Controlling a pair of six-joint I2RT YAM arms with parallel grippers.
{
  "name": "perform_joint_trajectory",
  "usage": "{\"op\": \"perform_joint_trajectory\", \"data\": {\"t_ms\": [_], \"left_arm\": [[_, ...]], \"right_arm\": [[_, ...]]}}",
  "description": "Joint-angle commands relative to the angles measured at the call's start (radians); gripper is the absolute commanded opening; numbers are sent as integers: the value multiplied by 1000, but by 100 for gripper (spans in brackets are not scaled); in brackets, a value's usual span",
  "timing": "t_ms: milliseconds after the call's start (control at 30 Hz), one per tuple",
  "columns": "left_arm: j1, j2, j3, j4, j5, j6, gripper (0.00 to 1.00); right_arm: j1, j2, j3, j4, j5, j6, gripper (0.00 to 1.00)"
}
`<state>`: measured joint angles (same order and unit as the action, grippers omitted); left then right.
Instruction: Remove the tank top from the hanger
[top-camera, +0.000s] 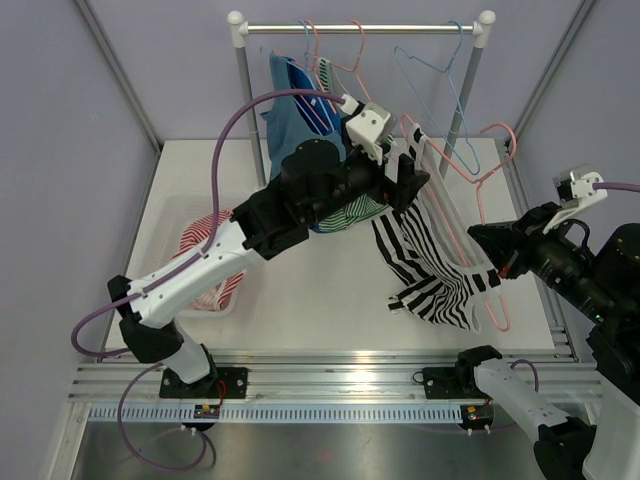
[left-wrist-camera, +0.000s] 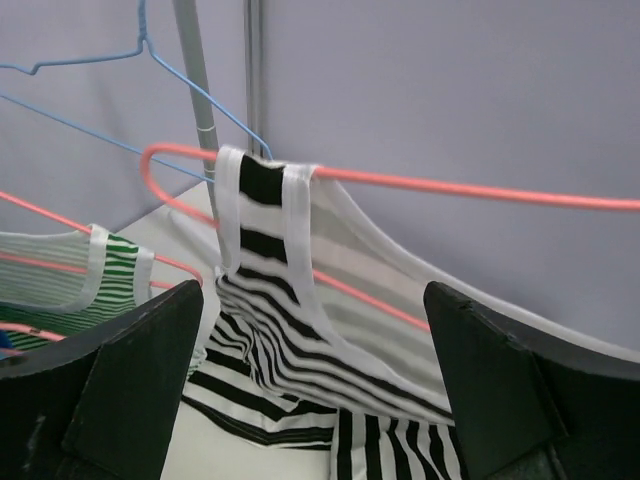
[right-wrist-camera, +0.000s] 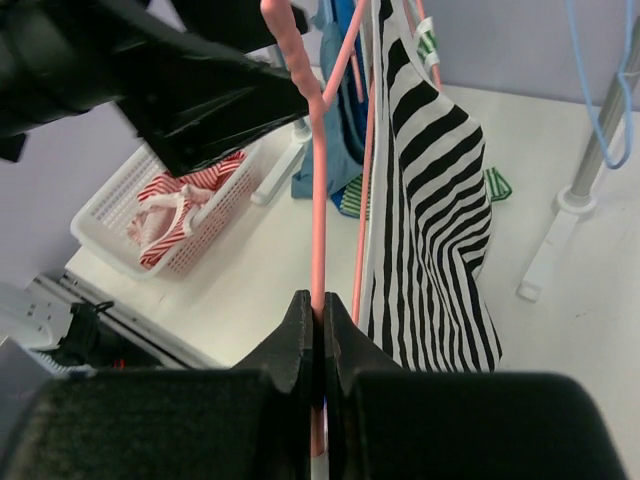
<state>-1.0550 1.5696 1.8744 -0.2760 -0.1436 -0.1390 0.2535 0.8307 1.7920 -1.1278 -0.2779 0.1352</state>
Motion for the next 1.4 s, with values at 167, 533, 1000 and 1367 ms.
{"op": "perform_joint_trajectory", "data": {"t_ms": [167,533,1000,1367], "left_arm": [[-3,83,48,121,-105,107,58],[-3,93,29,133,-260,156,0],[156,-84,-124,61,-467,-8,0],[173,-282,-415,24,-113,-129,0]], "right_arm": [[7,-27,41,-13,-144,-22,0],[6,-30,9,-18,-136,-55,0],[89,-148,-146,-79,-242,-190,0],[98,-266,-242,178,-198,-166,0]]}}
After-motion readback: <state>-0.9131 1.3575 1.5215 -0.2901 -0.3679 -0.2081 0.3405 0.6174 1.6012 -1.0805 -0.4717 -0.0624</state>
